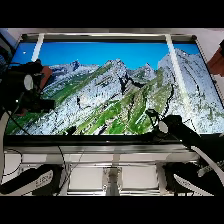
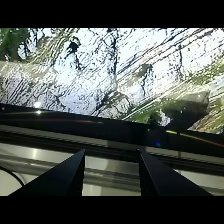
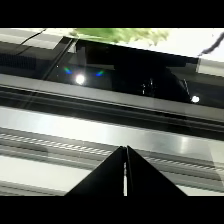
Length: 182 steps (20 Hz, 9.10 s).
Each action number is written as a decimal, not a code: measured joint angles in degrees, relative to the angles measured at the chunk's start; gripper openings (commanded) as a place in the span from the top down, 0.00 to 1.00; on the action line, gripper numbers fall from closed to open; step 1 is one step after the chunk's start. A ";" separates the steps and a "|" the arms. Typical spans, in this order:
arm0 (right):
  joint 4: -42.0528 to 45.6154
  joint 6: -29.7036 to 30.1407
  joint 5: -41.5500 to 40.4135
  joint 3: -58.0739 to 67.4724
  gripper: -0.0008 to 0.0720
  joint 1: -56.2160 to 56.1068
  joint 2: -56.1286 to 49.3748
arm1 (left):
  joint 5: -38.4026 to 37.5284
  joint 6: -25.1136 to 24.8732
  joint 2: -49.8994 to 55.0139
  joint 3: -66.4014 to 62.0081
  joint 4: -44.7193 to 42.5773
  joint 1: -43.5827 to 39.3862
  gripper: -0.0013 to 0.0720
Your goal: Fold the clothes and pants, and hang the long-sleeved shirts on hangers.
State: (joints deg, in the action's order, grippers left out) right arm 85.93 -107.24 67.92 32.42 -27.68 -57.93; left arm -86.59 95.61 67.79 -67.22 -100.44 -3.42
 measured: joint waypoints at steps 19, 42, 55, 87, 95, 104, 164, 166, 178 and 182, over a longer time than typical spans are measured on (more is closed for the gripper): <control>-25.46 -3.23 -18.10 0.00 0.97 -1.07 -0.09 | 2.38 -16.35 0.68 0.07 -1.70 0.00 0.51; -15.47 11.39 -7.63 60.59 0.97 -20.02 -43.95 | 22.05 -18.12 1.18 0.72 0.46 26.14 0.62; -2.21 10.21 10.91 61.07 0.90 -8.13 -43.65 | 36.74 -18.80 7.48 1.07 14.36 53.92 0.27; -3.37 7.26 13.29 62.58 0.71 -6.58 -41.86 | 39.10 -29.31 20.26 -8.85 28.70 52.13 0.93; -1.53 18.86 15.63 70.58 0.71 -2.43 -31.98 | 10.21 -32.59 11.52 -33.44 38.93 36.89 0.93; -1.42 29.27 21.00 66.10 0.71 7.63 -15.23 | -13.57 -27.82 12.31 -48.96 41.88 -3.43 0.93; -47.41 115.84 -4.57 56.24 0.84 4.83 -50.23 | -19.39 -37.97 3.98 -42.93 4.48 -33.03 0.93; -47.50 115.23 -3.74 56.24 0.97 4.28 -50.62 | -19.41 -38.01 3.76 -42.91 4.24 -33.03 0.93; -32.33 81.00 10.58 65.90 0.98 10.21 -45.18 | -16.98 -37.38 0.28 -42.91 -11.37 -32.83 0.93; -30.45 70.18 15.08 69.44 0.98 14.08 -33.53 | -12.98 -31.98 -0.87 -42.95 -16.37 -30.91 0.93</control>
State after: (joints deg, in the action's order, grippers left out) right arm 55.48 -37.06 83.00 101.86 -13.61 -91.46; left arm -99.57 63.64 66.92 -110.17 -116.81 -34.33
